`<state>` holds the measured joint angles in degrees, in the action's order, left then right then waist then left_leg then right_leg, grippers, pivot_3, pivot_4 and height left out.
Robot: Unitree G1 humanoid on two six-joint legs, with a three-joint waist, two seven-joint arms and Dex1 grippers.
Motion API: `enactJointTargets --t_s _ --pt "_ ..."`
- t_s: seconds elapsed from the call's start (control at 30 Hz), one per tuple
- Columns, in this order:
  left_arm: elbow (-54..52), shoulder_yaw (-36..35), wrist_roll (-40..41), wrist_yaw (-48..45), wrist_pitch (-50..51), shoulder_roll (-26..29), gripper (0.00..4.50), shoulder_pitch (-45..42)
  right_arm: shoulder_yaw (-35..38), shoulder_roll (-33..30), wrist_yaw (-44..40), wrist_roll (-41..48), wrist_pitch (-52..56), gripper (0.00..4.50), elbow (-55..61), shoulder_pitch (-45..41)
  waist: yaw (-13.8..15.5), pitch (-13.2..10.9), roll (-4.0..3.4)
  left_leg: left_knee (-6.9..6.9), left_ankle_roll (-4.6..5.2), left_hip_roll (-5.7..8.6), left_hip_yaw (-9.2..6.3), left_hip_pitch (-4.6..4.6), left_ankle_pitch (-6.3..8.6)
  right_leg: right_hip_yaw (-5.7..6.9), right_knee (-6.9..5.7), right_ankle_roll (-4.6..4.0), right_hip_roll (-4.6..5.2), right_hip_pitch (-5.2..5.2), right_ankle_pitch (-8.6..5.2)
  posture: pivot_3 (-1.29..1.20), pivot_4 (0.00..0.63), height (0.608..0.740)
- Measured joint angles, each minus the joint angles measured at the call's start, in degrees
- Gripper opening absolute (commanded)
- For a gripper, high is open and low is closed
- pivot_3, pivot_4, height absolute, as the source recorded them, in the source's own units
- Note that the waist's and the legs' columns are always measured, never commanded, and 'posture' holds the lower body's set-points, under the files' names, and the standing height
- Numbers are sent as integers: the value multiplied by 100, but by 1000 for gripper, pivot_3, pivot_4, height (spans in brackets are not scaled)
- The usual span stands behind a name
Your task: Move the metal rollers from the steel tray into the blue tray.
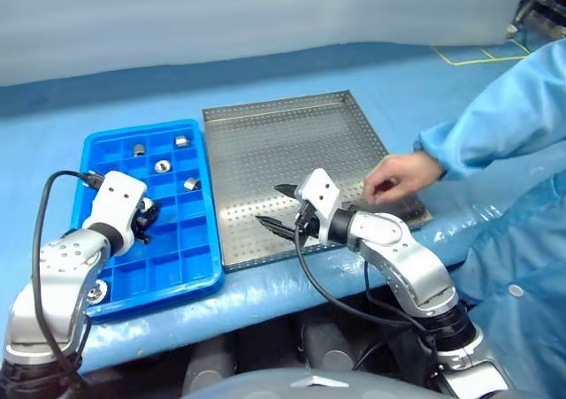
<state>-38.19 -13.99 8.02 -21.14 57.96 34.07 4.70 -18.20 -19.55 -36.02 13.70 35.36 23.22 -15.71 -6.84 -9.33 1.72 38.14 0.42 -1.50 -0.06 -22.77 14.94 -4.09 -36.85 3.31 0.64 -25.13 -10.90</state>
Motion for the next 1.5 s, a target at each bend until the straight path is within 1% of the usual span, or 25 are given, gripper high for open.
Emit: enactJointTargets --t_s 0.2,0.27,0.33,0.37,0.43,0.63,0.67,0.73,0.8,0.9,0.93,1.03,1.17,1.33,1.5 --pt "-412 -151 54 36 163 -147 1717 506 -2 -24 -36 -1 -6 3833 -24 -105 229 1 1 3 -1 2 6 3 -1 6 -2 -9 -4 0 -3 -21 150 740" --pt "-433 -158 65 63 171 -233 1717 595 -2 -31 -34 -4 -5 3833 -27 -105 276 1 1 5 -2 2 7 4 -2 6 -4 -34 -4 1 -17 -20 150 740" --pt "-454 -158 94 91 165 -256 2445 630 -4 -31 -34 -6 -5 3833 -28 -105 305 3 3 6 -2 2 12 9 -2 7 -5 -42 -5 6 -22 -21 150 740" --pt "-456 -159 94 112 156 -259 2638 642 -5 -31 -33 -7 -5 3833 -28 -105 309 4 1 6 -3 2 14 13 -2 7 -5 -42 -4 9 -22 -21 150 740" --pt "-455 -189 88 176 155 -281 3283 645 -5 -39 -30 -12 -5 3833 -28 -105 313 4 1 7 -2 3 19 20 -2 7 -5 -43 -4 16 -23 -21 150 740" --pt "-249 -127 167 392 79 -739 3283 253 -5 -27 35 -64 0 3833 -49 -130 332 6 5 21 -2 4 20 20 -2 15 -2 -41 -4 30 -22 -31 150 740" --pt "-243 -176 346 309 -125 -938 3283 128 -3 -27 114 -115 15 3833 -64 -130 336 6 5 22 -2 2 19 20 -2 15 -1 -43 -2 31 -20 -31 150 740" --pt "-262 -157 643 86 -508 -1111 3283 -7 -1 -25 231 -202 27 3833 -118 -135 341 7 8 23 -3 3 20 20 -2 15 0 -60 0 33 -9 -48 150 740" --pt "-268 -34 770 -201 -928 -1038 3283 14 20 -86 322 -294 36 3833 -207 -135 320 7 7 21 -3 11 25 22 -1 12 0 -62 -2 31 -8 -48 150 740" --pt "-265 393 774 -617 -1477 -653 3283 178 163 -222 404 -377 134 3833 -405 -136 298 7 5 18 -2 13 26 23 -1 11 -1 -66 -5 30 -10 -68 150 740" --pt "-260 536 774 -682 -1583 -641 3283 202 227 -221 417 -381 144 3833 -493 -139 295 7 5 19 -2 13 25 23 -1 11 -1 -61 -6 30 -13 -75 150 740" --pt "-243 813 768 -687 -1728 -646 3283 199 266 -130 456 -388 140 3833 -733 -211 269 7 6 21 -2 10 25 25 -1 10 -2 -46 -11 32 -22 -78 150 740" --pt "-201 1059 723 -624 -1772 -664 3283 92 283 182 583 -432 109 3833 -1247 -389 243 7 5 23 -2 7 23 29 -2 11 -4 -46 -15 36 -21 -65 150 740" --pt "-201 1126 701 -509 -1831 -666 3283 94 283 485 740 -524 -31 3833 -1850 -620 239 7 5 22 -2 8 24 27 -2 9 -1 -38 -13 36 -13 -30 150 740" --pt "-210 1104 714 -412 -1844 -672 3283 258 288 654 917 -686 -232 3833 -2336 -786 275 7 5 22 -2 8 23 25 -2 10 -1 -38 -13 34 -13 -13 150 740"
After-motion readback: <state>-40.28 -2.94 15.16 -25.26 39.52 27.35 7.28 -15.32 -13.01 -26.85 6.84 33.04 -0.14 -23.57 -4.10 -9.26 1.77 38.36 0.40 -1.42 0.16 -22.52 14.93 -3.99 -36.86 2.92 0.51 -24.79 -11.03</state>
